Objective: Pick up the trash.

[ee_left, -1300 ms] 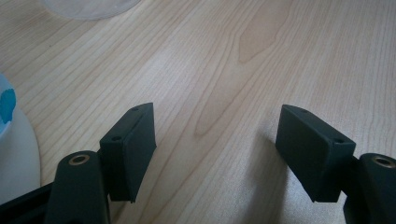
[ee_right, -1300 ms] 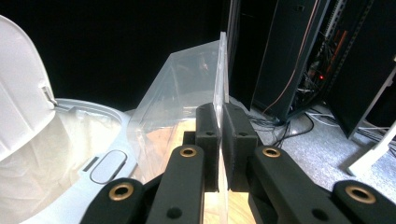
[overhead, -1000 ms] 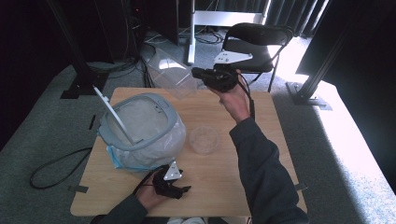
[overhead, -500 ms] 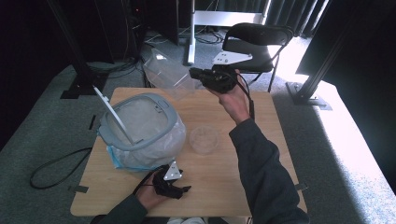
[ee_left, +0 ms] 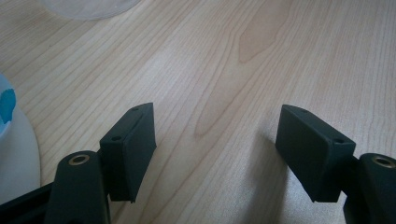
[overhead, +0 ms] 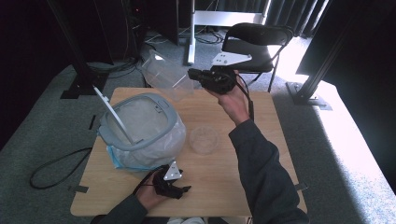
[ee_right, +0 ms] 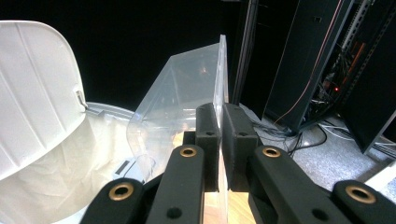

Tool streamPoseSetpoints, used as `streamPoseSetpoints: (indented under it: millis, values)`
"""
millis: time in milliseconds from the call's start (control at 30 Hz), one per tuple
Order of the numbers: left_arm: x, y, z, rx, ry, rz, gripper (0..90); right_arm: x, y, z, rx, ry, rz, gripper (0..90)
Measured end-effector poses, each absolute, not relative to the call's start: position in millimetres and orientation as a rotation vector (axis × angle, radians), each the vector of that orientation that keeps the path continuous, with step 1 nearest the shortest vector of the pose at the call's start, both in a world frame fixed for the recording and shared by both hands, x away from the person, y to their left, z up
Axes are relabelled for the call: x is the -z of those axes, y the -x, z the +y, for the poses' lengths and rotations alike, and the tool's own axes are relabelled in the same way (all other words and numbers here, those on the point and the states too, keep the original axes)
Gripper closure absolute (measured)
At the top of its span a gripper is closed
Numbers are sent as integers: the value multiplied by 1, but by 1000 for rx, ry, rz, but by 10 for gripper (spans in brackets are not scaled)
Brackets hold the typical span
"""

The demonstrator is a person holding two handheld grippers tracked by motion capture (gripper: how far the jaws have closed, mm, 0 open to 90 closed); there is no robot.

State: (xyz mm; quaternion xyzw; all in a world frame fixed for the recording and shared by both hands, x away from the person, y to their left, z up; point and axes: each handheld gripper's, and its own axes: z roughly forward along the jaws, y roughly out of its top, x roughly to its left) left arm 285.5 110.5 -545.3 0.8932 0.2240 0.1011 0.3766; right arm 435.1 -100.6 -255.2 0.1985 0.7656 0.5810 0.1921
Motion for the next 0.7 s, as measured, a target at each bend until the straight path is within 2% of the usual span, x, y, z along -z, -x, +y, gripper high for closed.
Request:
streamPoseSetpoints:
  millis: [700]
  values:
    - [546,-285,110,-258,-2280,579,289,253,-423,-94,-1653,-503,2153,857]
